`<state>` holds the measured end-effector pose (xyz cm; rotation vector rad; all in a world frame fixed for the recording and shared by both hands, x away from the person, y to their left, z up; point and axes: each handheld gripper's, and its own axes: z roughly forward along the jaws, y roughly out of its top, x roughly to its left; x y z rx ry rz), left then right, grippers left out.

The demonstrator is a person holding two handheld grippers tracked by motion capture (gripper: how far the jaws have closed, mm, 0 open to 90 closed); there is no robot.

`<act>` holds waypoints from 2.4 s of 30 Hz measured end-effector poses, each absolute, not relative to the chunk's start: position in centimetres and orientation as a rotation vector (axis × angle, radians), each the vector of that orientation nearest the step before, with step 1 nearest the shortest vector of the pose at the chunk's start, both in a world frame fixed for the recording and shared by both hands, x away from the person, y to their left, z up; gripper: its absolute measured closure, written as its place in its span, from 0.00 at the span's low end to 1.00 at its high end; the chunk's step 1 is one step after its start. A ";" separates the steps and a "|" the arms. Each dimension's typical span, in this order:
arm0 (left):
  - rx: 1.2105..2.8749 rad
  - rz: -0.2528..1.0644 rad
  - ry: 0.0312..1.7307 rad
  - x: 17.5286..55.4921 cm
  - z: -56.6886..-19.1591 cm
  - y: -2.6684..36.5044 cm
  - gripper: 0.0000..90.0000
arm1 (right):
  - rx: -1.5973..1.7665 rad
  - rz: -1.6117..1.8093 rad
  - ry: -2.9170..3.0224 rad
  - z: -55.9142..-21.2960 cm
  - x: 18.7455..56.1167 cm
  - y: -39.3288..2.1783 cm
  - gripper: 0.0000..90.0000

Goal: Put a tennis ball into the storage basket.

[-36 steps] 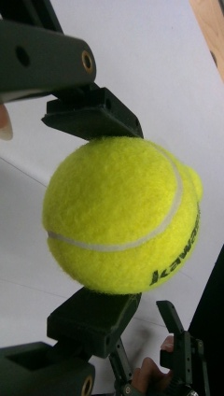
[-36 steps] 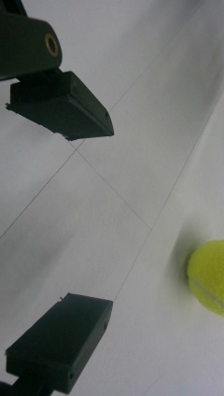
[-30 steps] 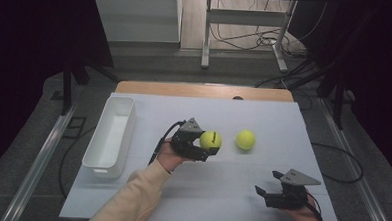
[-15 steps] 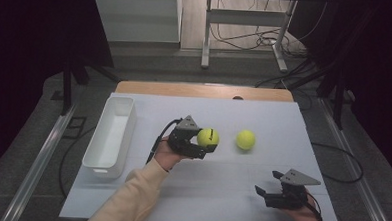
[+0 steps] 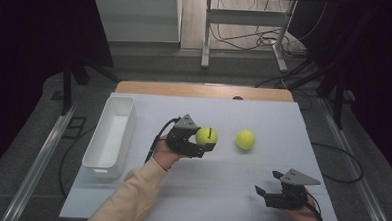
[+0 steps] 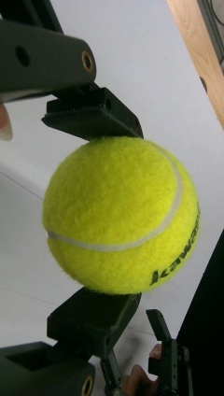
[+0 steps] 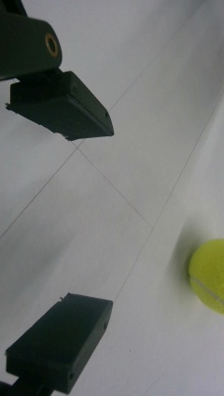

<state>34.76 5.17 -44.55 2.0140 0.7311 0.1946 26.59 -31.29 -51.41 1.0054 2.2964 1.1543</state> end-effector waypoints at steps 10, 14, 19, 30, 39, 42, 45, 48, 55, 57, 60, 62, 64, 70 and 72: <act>2.020 0.195 0.733 34.8 -44.7 5.1 0.28 | 1.000 1.155 2.299 -51.4 26.6 -31.3 0.17; 2.024 0.191 0.730 34.7 -44.8 4.9 0.28 | 0.999 1.153 2.301 -51.4 26.6 -31.3 0.17; 2.022 0.193 0.729 34.8 -44.7 5.0 0.28 | 1.000 1.154 2.300 -51.4 26.6 -31.3 0.17; 2.029 0.190 0.725 34.7 -44.8 4.8 0.28 | 0.997 1.151 2.304 -51.5 26.6 -31.3 0.17; 2.032 0.190 0.723 34.7 -44.9 4.8 0.28 | 0.999 1.144 2.308 -51.5 26.6 -31.3 0.17; 2.029 0.191 0.725 34.7 -44.8 4.8 0.28 | 0.998 1.143 2.307 -51.5 26.6 -31.3 0.17; 2.021 0.193 0.730 34.7 -44.7 5.0 0.28 | 0.998 1.143 2.307 -51.5 26.6 -31.3 0.17; 2.015 0.194 0.734 34.7 -44.7 5.1 0.28 | 0.998 1.143 2.308 -51.5 26.6 -31.3 0.17; 1.997 0.205 0.748 34.9 -44.4 5.7 0.28 | 0.998 1.142 2.308 -51.5 26.6 -31.3 0.17; 1.990 0.210 0.754 35.0 -44.2 6.0 0.28 | 0.997 1.142 2.308 -51.5 26.6 -31.3 0.17; 1.981 0.220 0.764 35.1 -44.1 6.3 0.28 | 0.997 1.143 2.307 -51.5 26.6 -31.2 0.17; 1.975 0.225 0.771 35.1 -44.0 6.6 0.28 | 0.996 1.143 2.307 -51.5 26.6 -31.2 0.17; 1.969 0.232 0.778 35.2 -43.9 6.9 0.29 | 0.997 1.144 2.307 -51.5 26.6 -31.3 0.17; 1.956 0.258 0.800 35.4 -43.7 7.6 0.29 | 0.997 1.146 2.305 -51.5 26.6 -31.2 0.17; 1.952 0.263 0.806 35.4 -43.6 7.9 0.29 | 0.996 1.148 2.303 -51.5 26.6 -31.2 0.17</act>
